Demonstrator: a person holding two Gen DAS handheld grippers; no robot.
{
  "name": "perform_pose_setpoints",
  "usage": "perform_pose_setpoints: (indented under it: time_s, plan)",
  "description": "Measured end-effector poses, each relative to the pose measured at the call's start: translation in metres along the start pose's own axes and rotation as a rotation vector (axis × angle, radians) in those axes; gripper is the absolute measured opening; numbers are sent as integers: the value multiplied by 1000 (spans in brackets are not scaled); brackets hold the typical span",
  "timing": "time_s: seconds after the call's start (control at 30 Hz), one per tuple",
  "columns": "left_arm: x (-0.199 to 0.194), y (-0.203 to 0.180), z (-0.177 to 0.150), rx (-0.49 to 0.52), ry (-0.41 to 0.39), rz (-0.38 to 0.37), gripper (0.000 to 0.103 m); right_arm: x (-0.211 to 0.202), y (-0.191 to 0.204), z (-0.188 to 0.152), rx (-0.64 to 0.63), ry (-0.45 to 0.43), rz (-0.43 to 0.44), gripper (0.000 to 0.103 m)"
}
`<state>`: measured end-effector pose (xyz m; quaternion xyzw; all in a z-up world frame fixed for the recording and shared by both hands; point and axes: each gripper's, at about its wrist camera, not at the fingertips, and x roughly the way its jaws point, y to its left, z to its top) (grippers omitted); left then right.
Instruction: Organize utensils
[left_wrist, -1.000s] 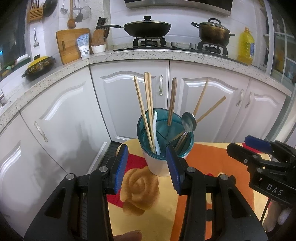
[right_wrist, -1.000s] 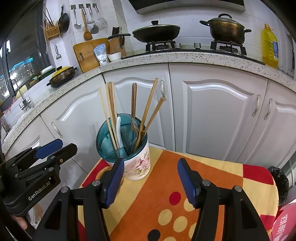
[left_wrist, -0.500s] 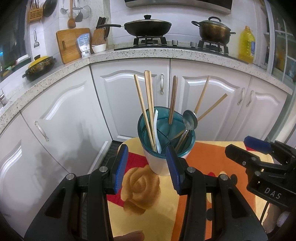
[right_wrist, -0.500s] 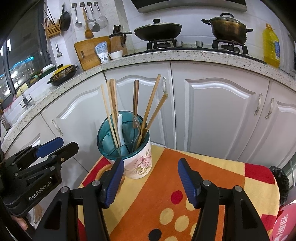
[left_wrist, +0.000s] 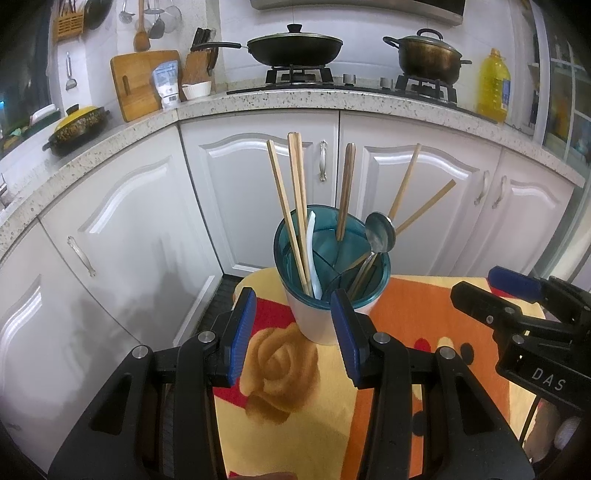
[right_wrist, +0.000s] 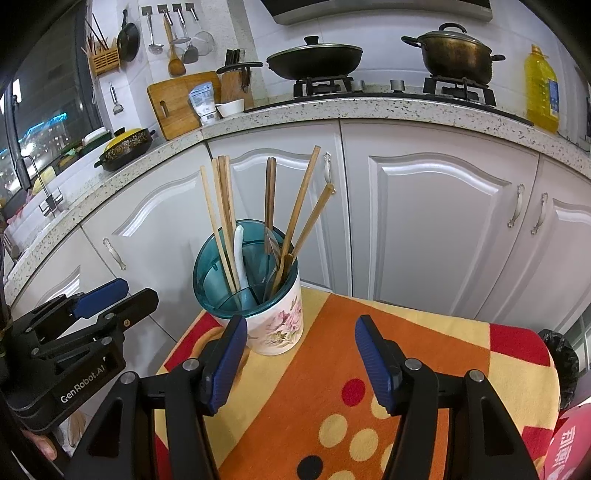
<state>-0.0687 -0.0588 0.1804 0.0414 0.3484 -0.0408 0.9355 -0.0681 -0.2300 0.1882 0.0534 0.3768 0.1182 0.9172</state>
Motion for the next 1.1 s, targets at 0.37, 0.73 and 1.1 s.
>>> perform_pose_setpoints:
  time_s: [0.37, 0.73, 1.1]
  plan:
    - [0, 1, 1, -3, -5, -4, 41, 1, 2, 2, -5, -3, 8, 59]
    - [-1, -3, 0, -5, 0, -12, 41, -2, 1, -1, 1, -2, 10, 60]
    - [1, -4, -3, 1, -1, -26, 41, -1, -16, -7, 21, -7, -7, 60]
